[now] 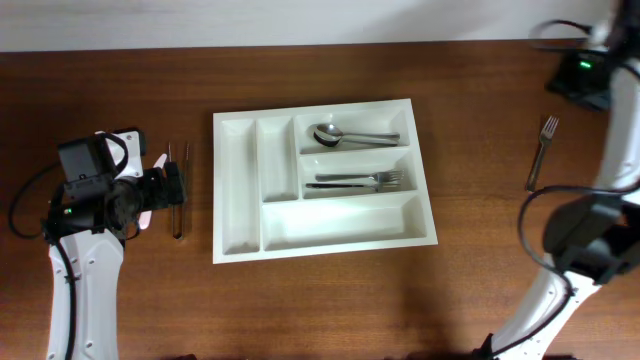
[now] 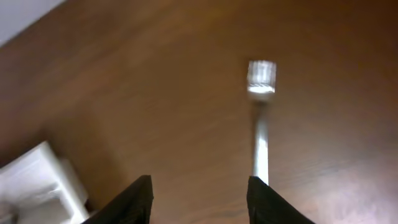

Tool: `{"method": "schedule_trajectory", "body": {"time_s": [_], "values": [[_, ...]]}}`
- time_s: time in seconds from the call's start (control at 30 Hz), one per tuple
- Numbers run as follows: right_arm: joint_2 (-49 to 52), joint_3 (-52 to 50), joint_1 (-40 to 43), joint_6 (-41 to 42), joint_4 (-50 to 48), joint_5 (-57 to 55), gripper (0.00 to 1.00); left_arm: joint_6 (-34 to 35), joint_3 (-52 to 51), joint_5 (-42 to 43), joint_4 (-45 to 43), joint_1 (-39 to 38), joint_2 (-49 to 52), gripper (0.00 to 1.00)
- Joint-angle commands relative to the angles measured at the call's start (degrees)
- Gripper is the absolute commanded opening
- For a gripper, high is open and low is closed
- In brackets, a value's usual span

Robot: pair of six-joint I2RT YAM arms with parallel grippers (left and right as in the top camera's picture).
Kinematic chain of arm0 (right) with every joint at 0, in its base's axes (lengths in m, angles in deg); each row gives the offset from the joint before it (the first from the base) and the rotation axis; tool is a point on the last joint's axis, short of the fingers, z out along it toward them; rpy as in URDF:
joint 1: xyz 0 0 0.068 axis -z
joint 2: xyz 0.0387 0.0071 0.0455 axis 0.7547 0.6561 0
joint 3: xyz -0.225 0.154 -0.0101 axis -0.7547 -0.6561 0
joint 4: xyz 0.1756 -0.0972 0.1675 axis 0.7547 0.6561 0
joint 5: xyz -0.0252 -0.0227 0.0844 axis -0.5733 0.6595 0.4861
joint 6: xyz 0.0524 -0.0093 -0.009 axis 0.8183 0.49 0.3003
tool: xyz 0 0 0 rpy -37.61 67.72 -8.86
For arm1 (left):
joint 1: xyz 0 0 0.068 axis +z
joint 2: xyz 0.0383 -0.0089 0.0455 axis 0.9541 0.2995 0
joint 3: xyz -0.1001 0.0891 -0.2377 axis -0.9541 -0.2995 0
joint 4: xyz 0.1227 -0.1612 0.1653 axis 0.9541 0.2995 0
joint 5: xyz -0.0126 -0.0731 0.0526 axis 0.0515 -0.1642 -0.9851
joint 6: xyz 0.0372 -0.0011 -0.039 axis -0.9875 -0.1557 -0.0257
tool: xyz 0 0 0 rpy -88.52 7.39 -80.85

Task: Pack container
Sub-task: 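Return the right gripper and grasp the last fork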

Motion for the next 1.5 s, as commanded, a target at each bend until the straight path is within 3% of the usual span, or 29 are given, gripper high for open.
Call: {"method": "schedule_trajectory", "body": {"time_s": [0.0, 0.43, 1.17, 1.3, 1.47], "values": [[2.0, -4.5, 2.0, 7.2, -1.7, 1.2, 0.49, -0.9, 1.2, -0.3, 0.1, 0.3, 0.3, 0.99], [2.3, -26.3, 4.4, 7.2, -21.5, 0.6, 0.47, -0.9, 1.2, -0.3, 0.1, 0.3, 0.3, 0.99], [8.8, -26.6, 4.8, 4.7, -24.6, -3.8, 0.46, -0.9, 1.2, -0.3, 0.1, 0.3, 0.3, 0.99], [8.8, -26.6, 4.8, 4.7, -25.5, -3.8, 0.37, -0.9, 1.2, -0.3, 0.1, 0.3, 0.3, 0.99], [8.8, -26.7, 4.8, 4.7, -25.7, -3.8, 0.36, -0.9, 1.2, -0.3, 0.1, 0.3, 0.3, 0.99]]}}
